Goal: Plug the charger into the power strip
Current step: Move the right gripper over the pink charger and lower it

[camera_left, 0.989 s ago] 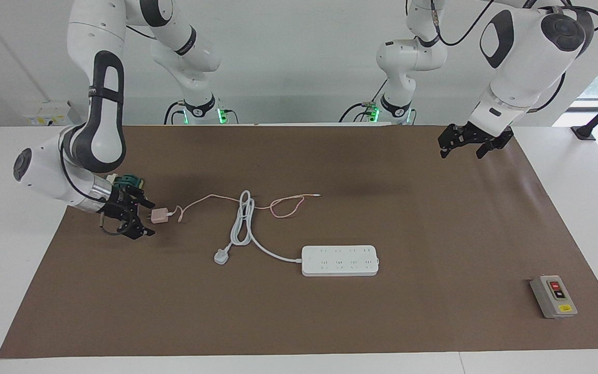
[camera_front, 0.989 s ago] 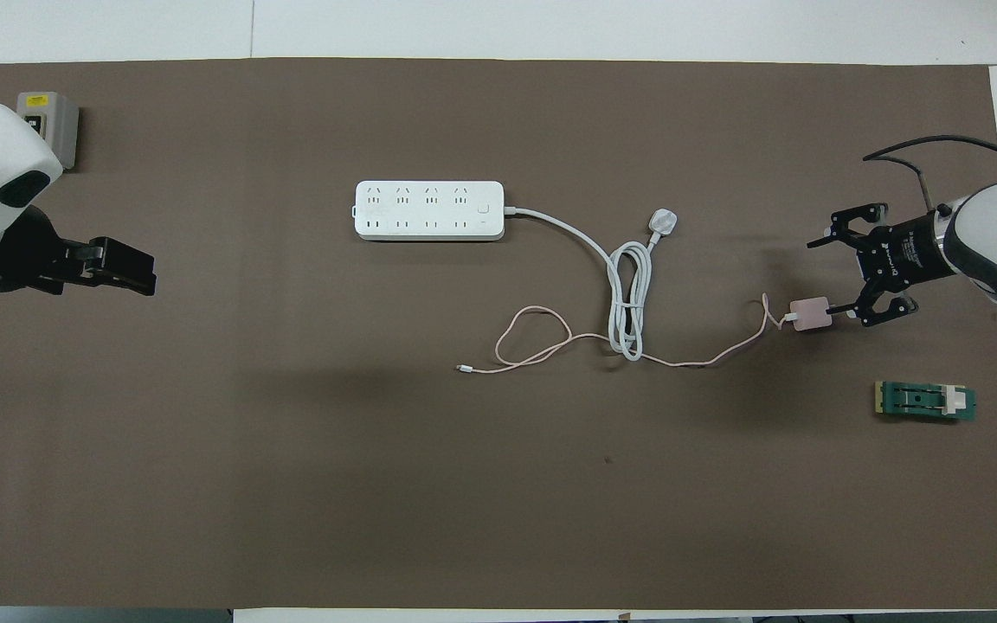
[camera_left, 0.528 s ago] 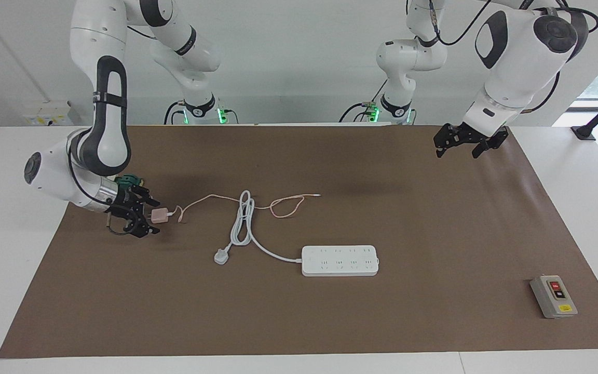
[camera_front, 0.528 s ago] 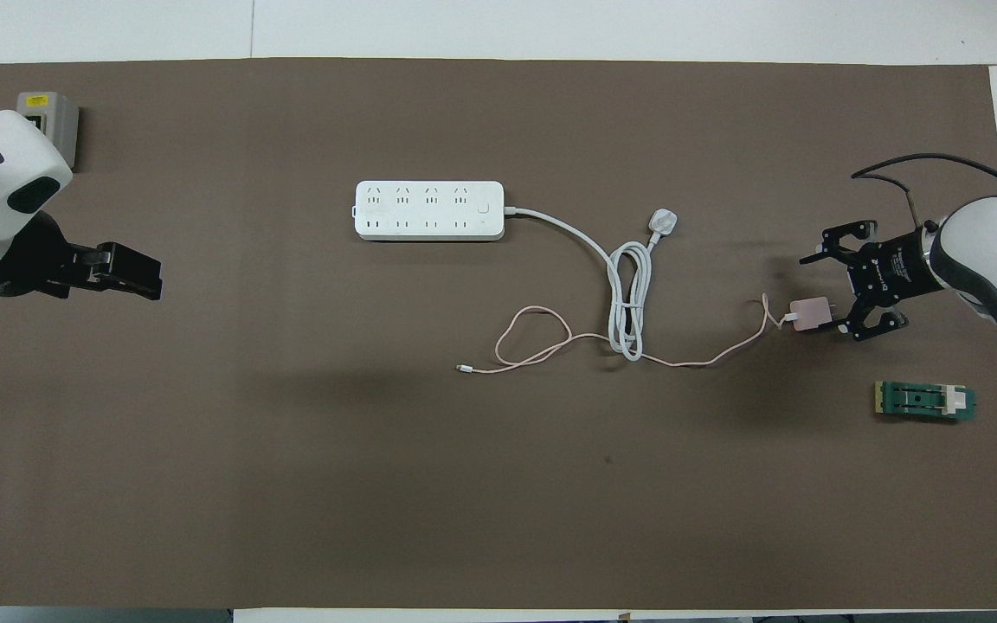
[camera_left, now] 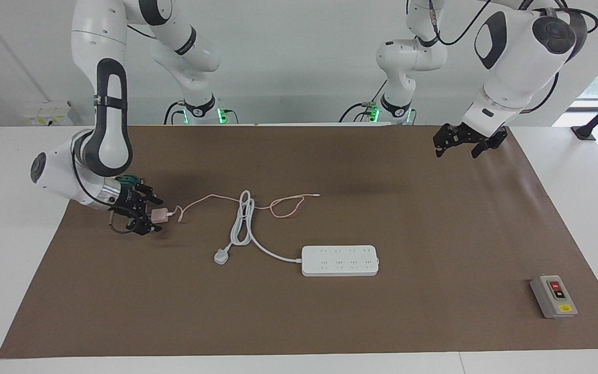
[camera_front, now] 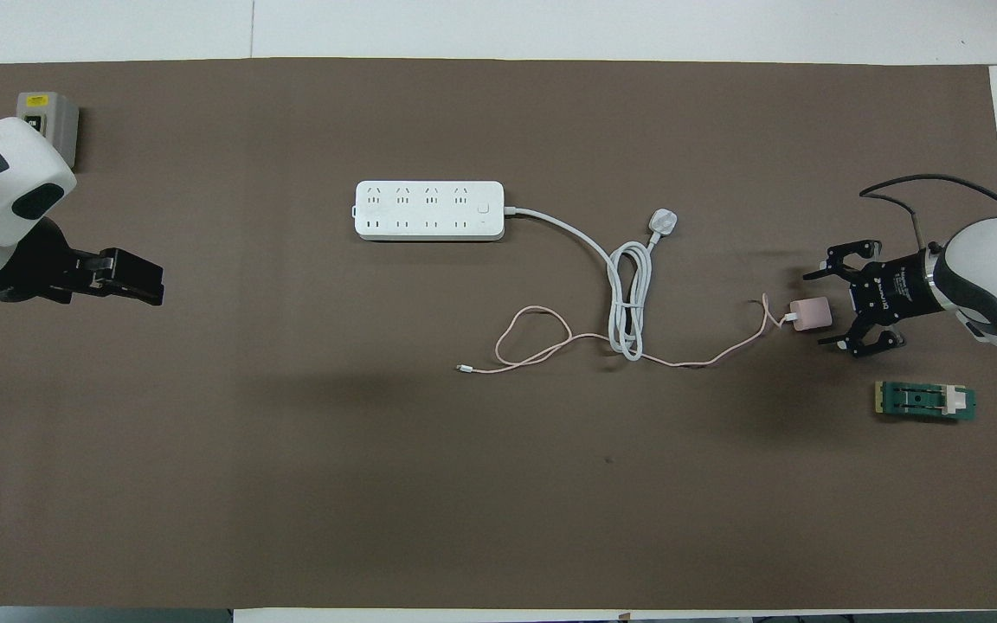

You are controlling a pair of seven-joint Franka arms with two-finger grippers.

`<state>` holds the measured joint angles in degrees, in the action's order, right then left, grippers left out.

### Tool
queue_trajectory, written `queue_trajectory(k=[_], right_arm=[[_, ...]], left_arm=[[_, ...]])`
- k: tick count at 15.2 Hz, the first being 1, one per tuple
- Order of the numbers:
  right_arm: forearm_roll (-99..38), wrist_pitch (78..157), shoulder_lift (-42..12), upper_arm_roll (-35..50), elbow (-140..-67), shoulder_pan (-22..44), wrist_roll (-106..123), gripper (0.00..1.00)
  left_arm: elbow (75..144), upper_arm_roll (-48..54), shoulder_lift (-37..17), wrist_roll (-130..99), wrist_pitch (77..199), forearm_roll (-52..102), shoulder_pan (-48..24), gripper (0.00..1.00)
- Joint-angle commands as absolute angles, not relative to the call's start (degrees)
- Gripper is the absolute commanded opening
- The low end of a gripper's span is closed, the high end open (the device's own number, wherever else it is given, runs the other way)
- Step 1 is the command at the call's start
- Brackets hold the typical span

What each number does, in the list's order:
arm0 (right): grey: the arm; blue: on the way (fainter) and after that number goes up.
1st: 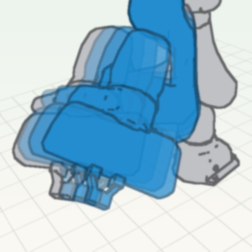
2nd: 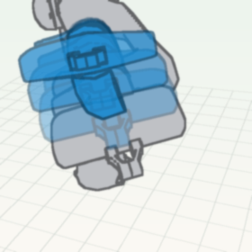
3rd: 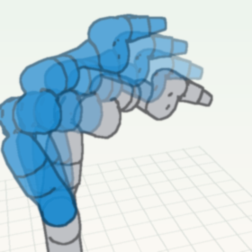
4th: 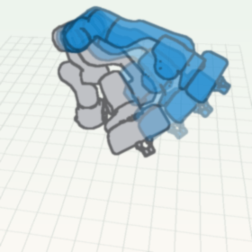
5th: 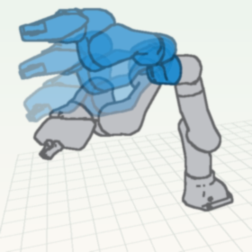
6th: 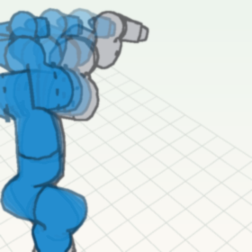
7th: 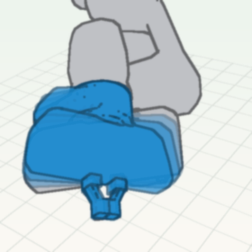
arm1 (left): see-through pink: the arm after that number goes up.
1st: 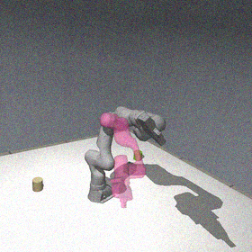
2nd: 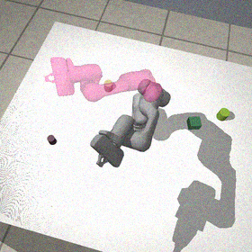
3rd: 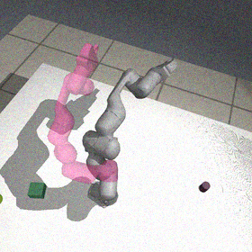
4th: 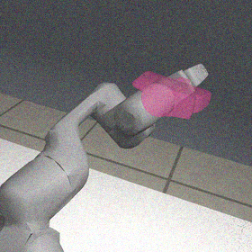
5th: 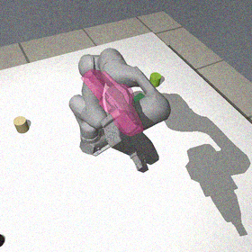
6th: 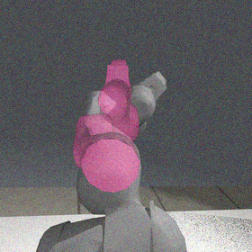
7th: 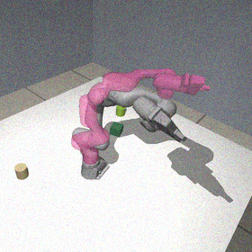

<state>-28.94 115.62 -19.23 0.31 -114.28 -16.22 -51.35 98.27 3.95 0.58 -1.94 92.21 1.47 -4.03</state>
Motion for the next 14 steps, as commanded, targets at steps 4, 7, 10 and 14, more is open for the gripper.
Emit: queue_trajectory(k=[4,7,10,14], right_arm=[[-30.85,117.42,-16.96,0.88,-117.86,-18.46,-46.85,1.00],[-32.52,118.39,-16.88,0.79,-118.56,-18.37,-46.85,1.00],[-32.61,118.56,-16.88,0.88,-118.56,-18.28,-46.85,1.00],[-32.61,120.67,-16.88,0.88,-119.62,-17.67,-46.85,0.99]], left_arm=[[101.86,3.52,2.90,-2.29,96.24,1.14,-4.57,1.00],[102.48,3.52,3.25,-2.29,96.24,1.14,-4.57,1.00],[102.57,3.52,3.25,-2.29,96.15,1.14,-4.57,1.00],[102.57,3.52,3.34,-2.29,95.89,1.14,-4.57,1.00]])
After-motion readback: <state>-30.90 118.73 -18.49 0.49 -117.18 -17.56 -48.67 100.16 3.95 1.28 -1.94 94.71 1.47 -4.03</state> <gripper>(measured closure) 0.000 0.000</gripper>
